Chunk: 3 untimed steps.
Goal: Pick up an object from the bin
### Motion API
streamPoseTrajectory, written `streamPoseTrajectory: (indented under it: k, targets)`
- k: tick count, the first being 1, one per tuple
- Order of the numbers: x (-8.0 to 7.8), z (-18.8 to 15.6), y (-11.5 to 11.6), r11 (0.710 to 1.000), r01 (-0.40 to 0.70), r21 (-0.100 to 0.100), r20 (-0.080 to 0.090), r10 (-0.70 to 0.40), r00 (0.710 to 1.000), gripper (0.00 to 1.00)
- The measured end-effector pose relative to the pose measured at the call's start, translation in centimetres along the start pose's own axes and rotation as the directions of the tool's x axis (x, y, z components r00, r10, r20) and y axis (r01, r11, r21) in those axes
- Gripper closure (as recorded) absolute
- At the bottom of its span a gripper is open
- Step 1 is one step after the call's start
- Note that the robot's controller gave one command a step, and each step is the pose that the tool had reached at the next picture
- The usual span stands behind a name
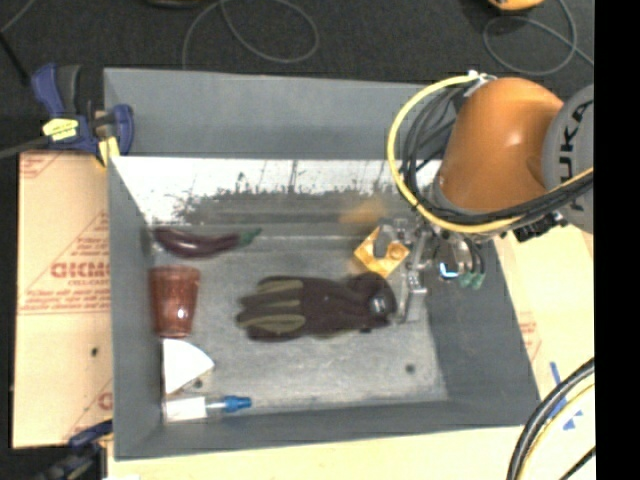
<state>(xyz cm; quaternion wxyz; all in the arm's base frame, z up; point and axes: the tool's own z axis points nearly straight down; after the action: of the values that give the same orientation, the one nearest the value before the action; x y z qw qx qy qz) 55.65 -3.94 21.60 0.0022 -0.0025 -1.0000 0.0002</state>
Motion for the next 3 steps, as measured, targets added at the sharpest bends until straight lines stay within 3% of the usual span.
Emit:
streamPoseTrajectory:
  k: [1,2,3]
  targets:
    - [-0.1,-0.5,0.0,1.000,0.001,0.001,0.008,-0.001,1.000,0.00]
    - [-0.8,2.2,0.3,0.999,-0.035,0.000,0.018,0.035,0.999,0.00]
    - [-1.0,8.5,-0.6,0.998,-0.061,-0.001,0.013,0.061,0.998,0.00]
